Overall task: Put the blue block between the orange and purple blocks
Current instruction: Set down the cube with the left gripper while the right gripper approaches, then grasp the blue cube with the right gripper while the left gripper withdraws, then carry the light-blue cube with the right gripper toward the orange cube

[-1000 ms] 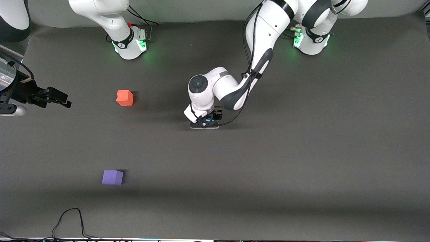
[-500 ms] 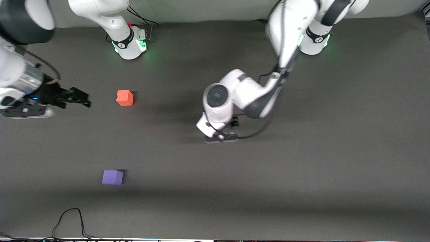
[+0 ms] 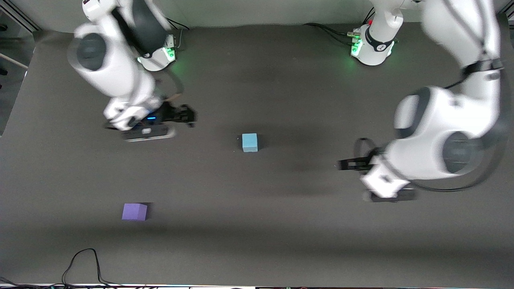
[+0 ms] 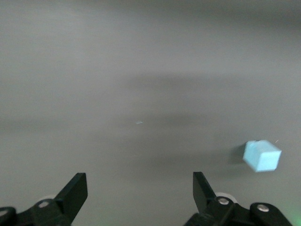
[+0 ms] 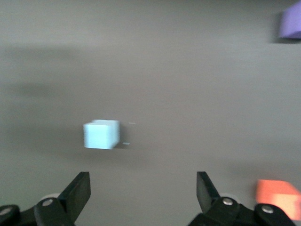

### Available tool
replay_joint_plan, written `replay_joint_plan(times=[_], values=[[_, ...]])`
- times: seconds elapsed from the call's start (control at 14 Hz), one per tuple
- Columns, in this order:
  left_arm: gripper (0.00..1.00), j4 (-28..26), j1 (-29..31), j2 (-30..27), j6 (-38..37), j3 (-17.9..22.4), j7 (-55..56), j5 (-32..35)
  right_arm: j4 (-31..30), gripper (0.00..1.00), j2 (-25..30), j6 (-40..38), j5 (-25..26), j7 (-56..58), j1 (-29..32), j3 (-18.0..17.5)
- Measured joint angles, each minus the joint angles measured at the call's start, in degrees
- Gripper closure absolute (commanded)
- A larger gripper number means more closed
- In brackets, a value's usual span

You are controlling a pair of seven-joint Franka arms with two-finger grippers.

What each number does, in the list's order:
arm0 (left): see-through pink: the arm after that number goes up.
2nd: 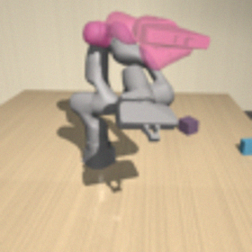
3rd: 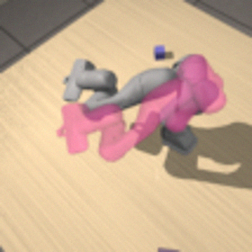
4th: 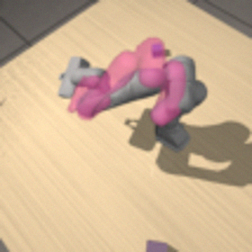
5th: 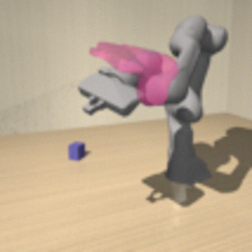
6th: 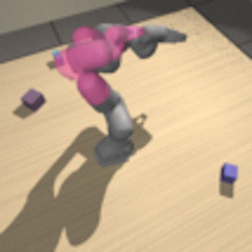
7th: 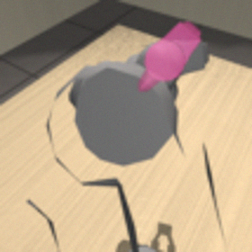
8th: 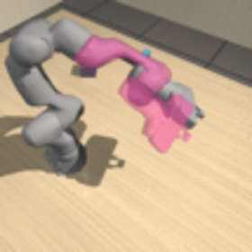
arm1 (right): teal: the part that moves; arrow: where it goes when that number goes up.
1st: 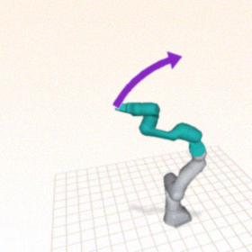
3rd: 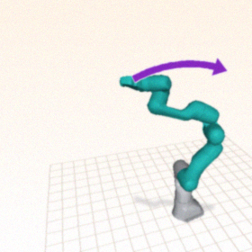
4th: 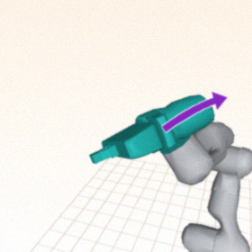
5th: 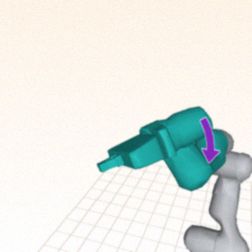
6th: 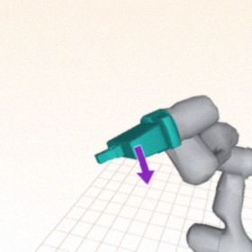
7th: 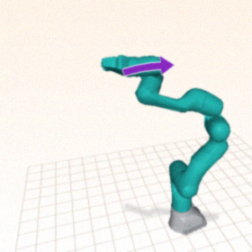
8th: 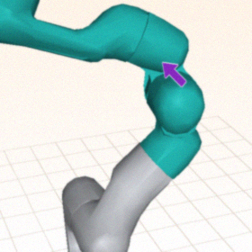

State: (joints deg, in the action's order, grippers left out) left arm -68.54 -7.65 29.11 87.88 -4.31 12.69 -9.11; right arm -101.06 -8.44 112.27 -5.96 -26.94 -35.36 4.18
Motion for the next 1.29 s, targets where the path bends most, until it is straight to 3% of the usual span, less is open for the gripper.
replay_joint_plan(times=[0.21, 0.57, 0.86, 1.29], values=[[0.00, -3.0, 5.8, -5.6, -2.4, 0.0, -7.8, 2.8, -0.2, 0.00, -6.0, 8.6, -0.1, -3.4, -7.2, 0.0], [0.00, -10.5, 8.4, -14.9, -1.3, 0.0, -9.3, 9.1, -1.9, 0.00, -16.1, 20.3, 0.2, -6.0, -12.8, 0.2], [0.00, -15.3, 9.9, -19.1, 3.6, 0.1, -9.4, 10.0, -4.6, 0.00, -21.6, 27.0, 0.6, -6.0, -13.3, 0.7], [0.00, -18.0, 9.8, -22.9, 2.6, -0.3, -9.5, 10.2, -7.7, 0.00, -24.2, 33.6, 1.0, -7.3, -13.1, 1.3]])
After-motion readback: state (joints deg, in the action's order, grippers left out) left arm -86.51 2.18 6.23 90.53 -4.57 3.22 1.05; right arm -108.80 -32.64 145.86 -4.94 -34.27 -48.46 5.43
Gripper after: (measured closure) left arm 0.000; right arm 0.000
